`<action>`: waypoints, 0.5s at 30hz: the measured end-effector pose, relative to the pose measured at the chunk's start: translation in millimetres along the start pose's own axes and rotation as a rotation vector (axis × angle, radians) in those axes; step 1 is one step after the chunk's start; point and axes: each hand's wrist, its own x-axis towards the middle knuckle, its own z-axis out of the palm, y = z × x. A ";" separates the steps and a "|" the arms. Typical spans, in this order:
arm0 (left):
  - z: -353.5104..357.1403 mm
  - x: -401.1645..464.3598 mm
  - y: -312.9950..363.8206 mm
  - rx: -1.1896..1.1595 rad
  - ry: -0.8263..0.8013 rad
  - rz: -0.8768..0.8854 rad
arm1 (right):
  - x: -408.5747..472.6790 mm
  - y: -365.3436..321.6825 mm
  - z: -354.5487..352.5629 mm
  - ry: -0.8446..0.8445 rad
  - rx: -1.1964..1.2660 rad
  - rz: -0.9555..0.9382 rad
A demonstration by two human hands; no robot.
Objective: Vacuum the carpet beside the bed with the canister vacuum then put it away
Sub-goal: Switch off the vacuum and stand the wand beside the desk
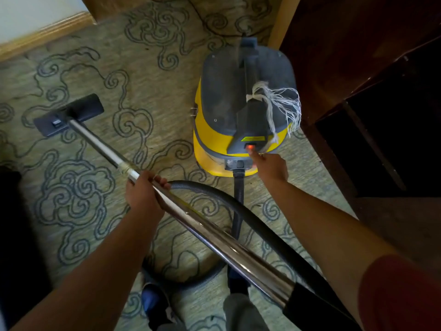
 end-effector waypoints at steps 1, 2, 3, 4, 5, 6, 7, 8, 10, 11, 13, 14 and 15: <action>0.9 2.3 0.0 0.005 -0.012 0.002 | -0.5 2.2 -0.1 0.033 -0.005 -0.015; 2.6 4.6 0.4 0.014 -0.024 0.001 | -0.6 3.8 -1.3 0.091 -0.002 -0.029; 4.2 7.1 0.8 0.019 -0.030 0.001 | -0.2 4.7 -2.9 0.161 0.004 -0.045; 4.2 9.4 1.1 0.024 -0.034 0.001 | -0.7 5.1 -4.4 0.223 0.007 -0.058; 4.7 11.2 1.1 0.027 -0.040 0.002 | -0.2 5.7 -5.4 0.265 -0.010 -0.080; 5.2 12.3 1.1 0.026 -0.047 0.002 | 0.8 6.4 -5.7 0.285 -0.044 -0.102; 5.2 13.1 0.6 0.021 -0.052 -0.004 | 1.9 6.9 -5.5 0.286 -0.076 -0.122; 4.9 14.4 -0.1 0.015 -0.053 -0.014 | 2.8 6.9 -4.6 0.275 -0.096 -0.123; 4.4 17.9 -0.8 0.006 -0.058 -0.052 | 4.9 7.3 -0.6 0.255 -0.085 -0.086; 3.3 19.9 -1.2 0.004 -0.059 -0.066 | 5.2 7.3 1.8 0.249 -0.062 -0.059; -0.5 22.5 -3.7 0.019 -0.053 -0.075 | 1.9 7.1 7.1 0.260 0.004 -0.037; -1.8 22.9 -5.0 0.024 -0.045 -0.077 | -0.2 5.9 7.8 0.298 0.042 -0.053; -3.5 22.4 -6.5 0.029 -0.031 -0.073 | -1.9 5.0 6.6 0.355 0.053 -0.082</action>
